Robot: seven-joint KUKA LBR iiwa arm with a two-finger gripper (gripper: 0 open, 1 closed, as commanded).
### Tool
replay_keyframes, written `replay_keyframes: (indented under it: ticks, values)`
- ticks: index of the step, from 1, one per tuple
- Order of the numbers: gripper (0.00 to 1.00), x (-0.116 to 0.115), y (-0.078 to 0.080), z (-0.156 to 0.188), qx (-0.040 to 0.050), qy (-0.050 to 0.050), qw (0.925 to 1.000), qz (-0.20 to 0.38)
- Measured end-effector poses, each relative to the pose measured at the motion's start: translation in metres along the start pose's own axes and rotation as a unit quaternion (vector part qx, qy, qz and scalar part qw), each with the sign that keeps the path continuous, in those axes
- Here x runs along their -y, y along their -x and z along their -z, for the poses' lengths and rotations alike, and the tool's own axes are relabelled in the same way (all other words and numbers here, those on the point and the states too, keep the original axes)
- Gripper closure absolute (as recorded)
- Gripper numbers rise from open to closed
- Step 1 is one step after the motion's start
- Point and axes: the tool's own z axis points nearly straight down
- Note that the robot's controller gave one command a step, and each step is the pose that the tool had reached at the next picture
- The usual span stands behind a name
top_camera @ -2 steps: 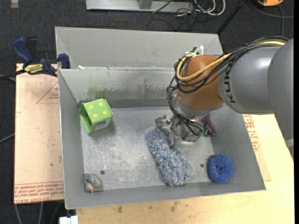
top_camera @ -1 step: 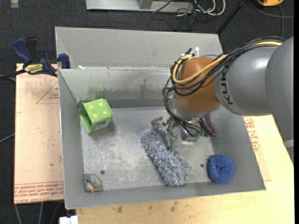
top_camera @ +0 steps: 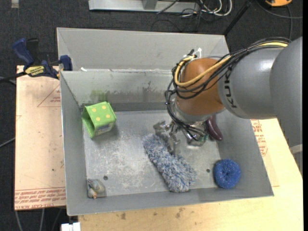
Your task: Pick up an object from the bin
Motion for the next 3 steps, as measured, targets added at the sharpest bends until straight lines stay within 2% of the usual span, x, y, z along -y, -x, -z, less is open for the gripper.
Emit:
replay_keyframes:
  ticks: [1, 2, 3]
  values:
    - [1.0, 0.003, -0.01, 0.045, -0.0103, 0.008, 0.9998, 0.017]
    - [1.0, 0.006, 0.001, 0.059, -0.0041, 0.005, 0.9996, 0.026]
    - [1.0, 0.001, -0.005, 0.068, -0.016, 0.011, 0.9994, 0.03]
